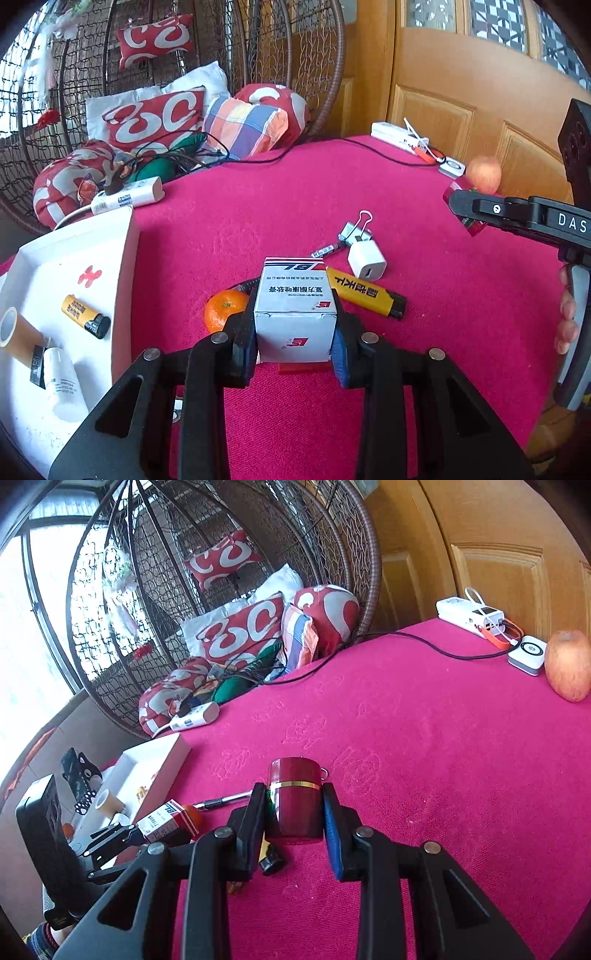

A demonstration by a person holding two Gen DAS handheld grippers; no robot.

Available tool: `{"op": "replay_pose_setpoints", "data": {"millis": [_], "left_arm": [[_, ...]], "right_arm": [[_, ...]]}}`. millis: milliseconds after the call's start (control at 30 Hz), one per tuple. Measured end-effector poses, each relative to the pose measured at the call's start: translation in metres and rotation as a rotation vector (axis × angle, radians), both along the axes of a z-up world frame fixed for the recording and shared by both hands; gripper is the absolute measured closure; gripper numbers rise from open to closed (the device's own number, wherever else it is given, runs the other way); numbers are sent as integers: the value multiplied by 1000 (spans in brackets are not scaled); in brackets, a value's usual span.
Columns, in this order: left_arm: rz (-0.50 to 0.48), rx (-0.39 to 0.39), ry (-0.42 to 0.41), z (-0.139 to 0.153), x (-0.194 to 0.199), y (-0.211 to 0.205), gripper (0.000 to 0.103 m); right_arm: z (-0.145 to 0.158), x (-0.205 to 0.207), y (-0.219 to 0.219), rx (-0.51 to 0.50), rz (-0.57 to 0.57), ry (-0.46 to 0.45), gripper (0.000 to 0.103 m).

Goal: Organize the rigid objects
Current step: 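Carry the medicine box in the left tool while the right tool carries the red cylinder to the tray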

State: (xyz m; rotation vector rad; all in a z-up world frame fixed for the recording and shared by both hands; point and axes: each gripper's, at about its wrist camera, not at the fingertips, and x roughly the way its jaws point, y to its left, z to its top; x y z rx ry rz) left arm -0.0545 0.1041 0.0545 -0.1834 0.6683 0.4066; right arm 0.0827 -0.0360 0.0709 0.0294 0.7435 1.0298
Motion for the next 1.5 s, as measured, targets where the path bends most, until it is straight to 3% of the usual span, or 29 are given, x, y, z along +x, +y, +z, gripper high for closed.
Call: {"op": "replay_pose_setpoints", "data": {"millis": [400, 1500], "left_arm": [[32, 14, -127, 41, -44, 0, 71], [282, -33, -277, 59, -153, 68, 71]], "right_arm": [[33, -40, 15, 46, 86, -70, 75], [56, -125, 108, -20, 323, -175, 75]]}}
